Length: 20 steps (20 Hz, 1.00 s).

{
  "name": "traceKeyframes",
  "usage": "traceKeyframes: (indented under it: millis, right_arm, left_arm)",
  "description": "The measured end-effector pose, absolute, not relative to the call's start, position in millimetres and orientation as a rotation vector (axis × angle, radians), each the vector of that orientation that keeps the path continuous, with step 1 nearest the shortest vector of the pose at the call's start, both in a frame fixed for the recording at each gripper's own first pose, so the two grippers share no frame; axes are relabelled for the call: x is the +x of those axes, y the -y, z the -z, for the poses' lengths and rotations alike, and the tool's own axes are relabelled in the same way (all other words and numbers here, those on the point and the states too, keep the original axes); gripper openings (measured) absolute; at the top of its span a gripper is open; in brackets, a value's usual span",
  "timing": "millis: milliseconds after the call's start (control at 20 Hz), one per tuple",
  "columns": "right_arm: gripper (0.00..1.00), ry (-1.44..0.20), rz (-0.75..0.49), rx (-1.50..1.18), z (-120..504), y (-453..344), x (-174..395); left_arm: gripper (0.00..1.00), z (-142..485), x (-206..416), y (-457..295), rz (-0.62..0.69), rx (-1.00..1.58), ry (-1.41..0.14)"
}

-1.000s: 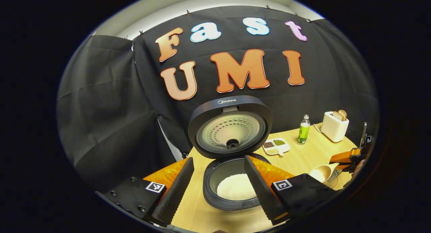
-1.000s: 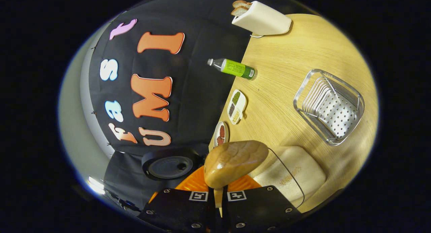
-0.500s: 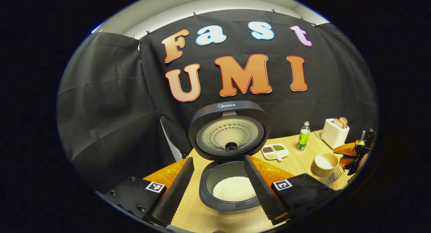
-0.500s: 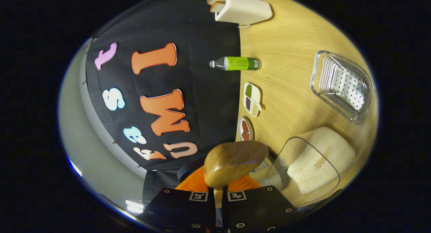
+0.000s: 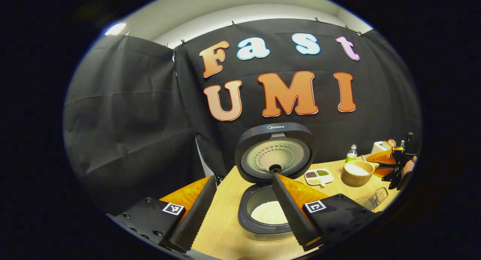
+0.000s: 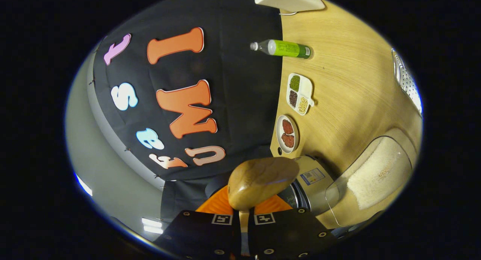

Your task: Close the left gripper, press the button to open the rice cooker; take a wooden spoon from the chopstick holder with the right hand, scoop a spoonful of rice and pour it into the rice cooker, then put the wooden spoon back into the chopstick holder.

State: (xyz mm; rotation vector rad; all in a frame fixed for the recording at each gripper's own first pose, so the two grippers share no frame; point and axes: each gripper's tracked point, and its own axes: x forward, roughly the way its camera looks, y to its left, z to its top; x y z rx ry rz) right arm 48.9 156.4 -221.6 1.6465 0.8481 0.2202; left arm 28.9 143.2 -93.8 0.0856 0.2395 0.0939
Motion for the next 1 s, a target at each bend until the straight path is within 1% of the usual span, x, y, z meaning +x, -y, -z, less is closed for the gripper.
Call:
traceKeyframes:
  millis: [150,300,350,600,750,800,850,900,950,1000]
  right_arm:
    - [0.07,-0.883,-0.256,1.594,217,-181,56]
    - [0.07,-0.905,-0.276,1.566,214,-204,67]
    - [0.07,-0.91,-0.284,1.552,213,-210,70]
    - [0.07,-0.904,-0.272,1.403,222,-231,87]
    - [0.07,-0.884,-0.275,1.263,228,-243,95]
    - [0.06,-0.881,-0.274,1.207,233,-246,97]
    - [0.07,-0.88,-0.27,1.158,237,-250,99]
    - [0.07,-0.876,-0.272,1.117,241,-254,101]
    - [0.07,-0.871,-0.275,1.079,241,-258,101]
    - [0.07,-0.861,-0.279,1.042,241,-262,103]
  left_arm:
    - [0.94,95,18,-157,-0.134,0.088,-0.241]
    - [1.0,98,8,-171,-0.174,0.08,-0.248]
    - [0.94,100,4,-176,-0.189,0.076,-0.251]
    - [0.94,105,-8,-195,-0.247,0.061,-0.266]
    - [0.94,107,-14,-203,-0.271,0.063,-0.267]
    - [1.0,108,-16,-205,-0.277,0.061,-0.269]
    - [0.94,111,-20,-206,-0.28,0.058,-0.275]
    - [0.94,113,-22,-208,-0.284,0.06,-0.279]
    - [1.0,113,-27,-209,-0.289,0.064,-0.281]
    - [0.94,114,-29,-211,-0.293,0.07,-0.283]
